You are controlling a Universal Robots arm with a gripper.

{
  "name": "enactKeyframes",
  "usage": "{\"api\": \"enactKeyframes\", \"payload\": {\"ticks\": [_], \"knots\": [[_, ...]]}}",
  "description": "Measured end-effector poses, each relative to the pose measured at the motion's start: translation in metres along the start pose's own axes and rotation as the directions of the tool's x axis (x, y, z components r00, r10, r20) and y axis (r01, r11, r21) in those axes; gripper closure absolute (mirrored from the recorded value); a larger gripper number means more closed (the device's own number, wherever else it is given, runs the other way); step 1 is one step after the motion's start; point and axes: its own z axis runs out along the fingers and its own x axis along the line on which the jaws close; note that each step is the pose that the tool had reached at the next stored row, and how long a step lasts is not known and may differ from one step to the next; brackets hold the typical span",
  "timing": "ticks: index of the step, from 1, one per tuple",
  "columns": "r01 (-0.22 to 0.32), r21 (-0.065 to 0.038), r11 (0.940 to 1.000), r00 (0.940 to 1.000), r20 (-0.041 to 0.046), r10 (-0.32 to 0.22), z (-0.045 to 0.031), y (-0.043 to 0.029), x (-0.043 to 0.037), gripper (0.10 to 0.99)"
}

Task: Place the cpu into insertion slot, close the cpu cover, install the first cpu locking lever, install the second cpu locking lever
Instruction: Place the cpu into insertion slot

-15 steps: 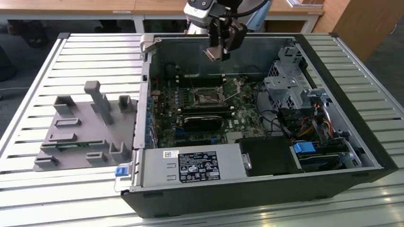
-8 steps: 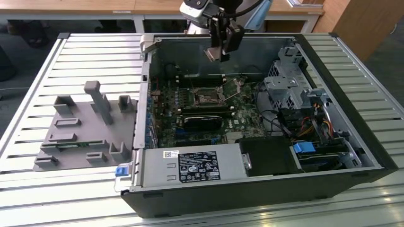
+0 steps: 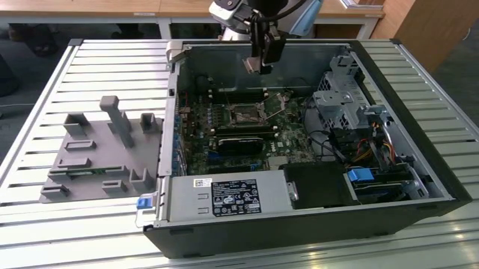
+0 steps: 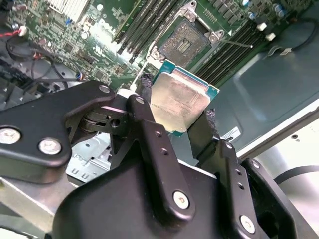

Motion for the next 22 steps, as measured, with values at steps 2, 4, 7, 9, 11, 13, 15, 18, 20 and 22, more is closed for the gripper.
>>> {"api": "enactKeyframes", "payload": {"ticks": [2,4,7,9,11,13,15,18,20,22], "knots": [[-0.011,0.001,0.9999,0.9999,0.0009,0.011,0.0022,0.0001,0.0019,0.545],[-0.017,0.002,0.9998,0.9998,0.0012,0.017,0.0051,0.0001,0.0036,0.545],[-0.029,0.002,0.9996,0.9996,0.0022,0.029,0.0099,-0.0001,0.005,0.545],[-0.05,0.002,0.9987,0.9987,0.0052,0.05,0.0127,-0.0003,0.0052,0.545],[-0.077,0.001,0.997,0.997,0.0084,0.077,0.0153,-0.0005,0.0052,0.545],[-0.089,0.001,0.9961,0.996,0.0094,0.089,0.0176,-0.0006,0.0057,0.545],[-0.092,0.002,0.9958,0.9958,0.0097,0.092,0.0202,-0.0007,0.0062,0.545],[-0.096,0.003,0.9954,0.9954,0.01,0.096,0.0235,-0.0009,0.0068,0.545],[-0.098,0.003,0.9952,0.9951,0.0102,0.098,0.0254,-0.001,0.0071,0.545],[-0.101,0.003,0.9949,0.9948,0.0105,0.101,0.0274,-0.0012,0.0074,0.545]]}}
